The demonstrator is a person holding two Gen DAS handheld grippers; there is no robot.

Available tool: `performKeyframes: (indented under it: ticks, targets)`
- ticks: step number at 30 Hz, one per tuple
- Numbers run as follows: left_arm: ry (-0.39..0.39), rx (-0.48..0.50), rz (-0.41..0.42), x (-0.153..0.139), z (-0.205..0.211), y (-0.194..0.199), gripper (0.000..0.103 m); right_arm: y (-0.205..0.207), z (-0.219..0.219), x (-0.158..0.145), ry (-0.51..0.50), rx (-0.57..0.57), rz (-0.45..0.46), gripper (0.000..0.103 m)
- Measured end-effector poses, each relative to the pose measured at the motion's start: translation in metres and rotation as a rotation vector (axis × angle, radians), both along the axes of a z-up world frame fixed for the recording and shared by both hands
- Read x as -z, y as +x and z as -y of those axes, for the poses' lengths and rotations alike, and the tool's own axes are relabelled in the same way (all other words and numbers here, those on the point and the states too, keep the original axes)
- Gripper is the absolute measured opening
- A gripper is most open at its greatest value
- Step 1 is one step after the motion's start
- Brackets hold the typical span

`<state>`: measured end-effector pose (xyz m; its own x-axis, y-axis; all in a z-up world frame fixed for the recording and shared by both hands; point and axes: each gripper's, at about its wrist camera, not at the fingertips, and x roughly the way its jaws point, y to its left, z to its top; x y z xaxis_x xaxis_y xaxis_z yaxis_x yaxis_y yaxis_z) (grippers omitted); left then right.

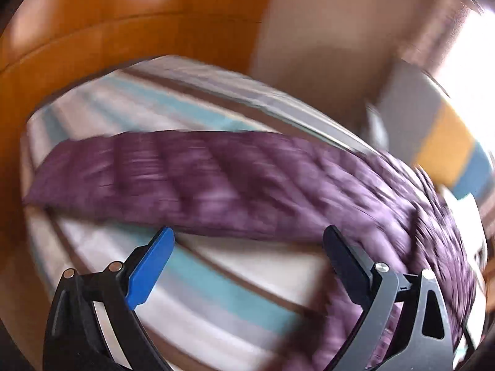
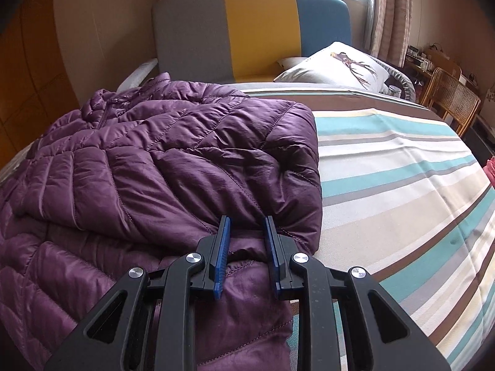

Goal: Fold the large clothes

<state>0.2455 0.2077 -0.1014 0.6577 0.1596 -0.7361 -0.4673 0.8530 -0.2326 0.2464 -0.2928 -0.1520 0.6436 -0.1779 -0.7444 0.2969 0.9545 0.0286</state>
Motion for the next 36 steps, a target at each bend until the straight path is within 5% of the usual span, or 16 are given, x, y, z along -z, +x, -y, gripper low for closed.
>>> performKeyframes:
  ticks: [5,14,17,19,21,29,36]
  targets:
    - [-0.082,-0.227,-0.014,0.014,-0.072,-0.027,0.090,-0.001,-0.002,0.000,-0.005,0.000,0.001,0.022]
    - [-0.234,-0.440,0.000,0.045,-0.137,-0.047,0.071,-0.002,-0.001,-0.001,-0.011,0.000,0.001,0.022]
    - [-0.234,-0.464,0.011,0.050,-0.149,-0.039,0.049,-0.002,-0.002,-0.001,-0.016,-0.001,0.000,0.022]
    - [-0.258,-0.472,0.025,0.055,-0.157,-0.033,0.021,-0.003,-0.002,-0.002,-0.022,-0.001,-0.002,0.022]
    - [-0.287,-0.476,0.031,0.055,-0.159,-0.026,0.011,-0.003,-0.002,-0.002,-0.026,-0.001,-0.002,0.022]
    - [-0.059,-0.364,0.185,0.006,-0.100,-0.009,0.007,-0.004,-0.003,-0.001,-0.033,-0.001,-0.002,0.022]
    - [0.140,-0.044,0.226,-0.027,0.001,0.032,0.007,-0.004,-0.001,-0.002,-0.020,-0.001,0.003,0.022]
